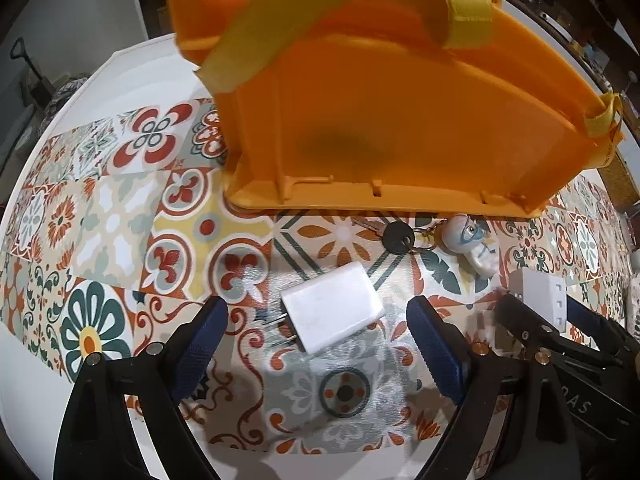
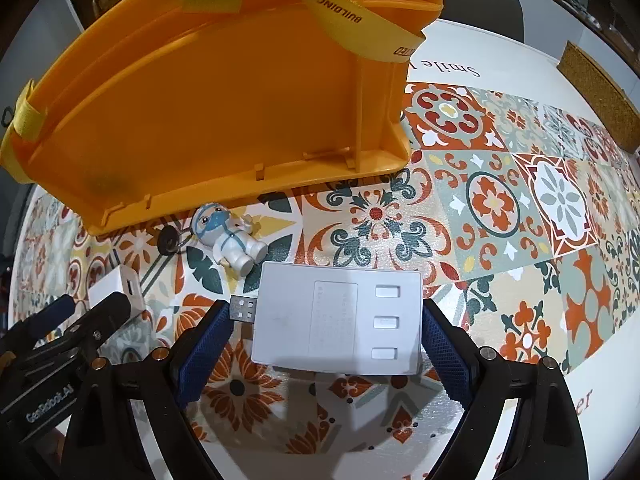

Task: Organize rigid objects
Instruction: 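Lower the left tool onto the white charger plug and close it, then lift the charger with the left tool while the right tool lifts the power bank toward the crate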

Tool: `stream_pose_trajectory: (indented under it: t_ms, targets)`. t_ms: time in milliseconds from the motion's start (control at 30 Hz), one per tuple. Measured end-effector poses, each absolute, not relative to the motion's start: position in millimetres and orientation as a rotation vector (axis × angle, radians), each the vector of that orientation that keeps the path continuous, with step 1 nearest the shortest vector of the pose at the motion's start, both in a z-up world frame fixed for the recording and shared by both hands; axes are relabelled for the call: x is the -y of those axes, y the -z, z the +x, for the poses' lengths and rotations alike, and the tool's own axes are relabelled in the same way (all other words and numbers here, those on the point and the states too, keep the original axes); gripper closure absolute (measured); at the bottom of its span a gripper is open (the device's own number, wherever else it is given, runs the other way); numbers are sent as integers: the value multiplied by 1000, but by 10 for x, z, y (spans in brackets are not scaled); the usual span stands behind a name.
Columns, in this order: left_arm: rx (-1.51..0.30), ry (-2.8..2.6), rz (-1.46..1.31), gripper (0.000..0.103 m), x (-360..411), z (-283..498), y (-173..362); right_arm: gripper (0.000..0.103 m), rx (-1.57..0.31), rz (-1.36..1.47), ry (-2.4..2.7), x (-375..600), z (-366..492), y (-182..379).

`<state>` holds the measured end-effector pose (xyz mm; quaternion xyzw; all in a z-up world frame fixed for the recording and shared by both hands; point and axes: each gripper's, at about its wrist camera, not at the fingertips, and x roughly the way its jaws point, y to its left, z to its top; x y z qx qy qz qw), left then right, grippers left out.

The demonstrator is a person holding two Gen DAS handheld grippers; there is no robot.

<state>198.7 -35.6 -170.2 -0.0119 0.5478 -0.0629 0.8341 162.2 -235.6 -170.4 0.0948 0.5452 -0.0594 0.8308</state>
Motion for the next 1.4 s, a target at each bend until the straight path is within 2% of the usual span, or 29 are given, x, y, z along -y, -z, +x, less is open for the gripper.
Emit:
stream_pose_trajectory:
  t_ms: [300, 433, 500, 567, 1000, 1400]
  targets:
    - [-1168, 100, -15, 15, 414, 2095, 1920, 12, -1165, 188, 135, 2426, 1722, 1698]
    - [-1134, 106, -7, 25, 389, 2104, 1951, 12, -1172, 185, 134, 2371, 1758, 1762]
    - [-1121, 114, -8, 40, 364, 2100, 1949, 12, -1171, 182, 132, 2334, 1766, 1770]
    - [-1121, 124, -11, 45, 352, 2096, 1936, 11, -1170, 181, 129, 2300, 1769, 1761]
    - [-1133, 162, -15, 45, 256, 1889, 1806, 11, -1156, 163, 107, 2089, 1652, 1588]
    - [-1052, 173, -14, 45, 249, 1677, 1338, 11, -1103, 159, 82, 2031, 1504, 1212]
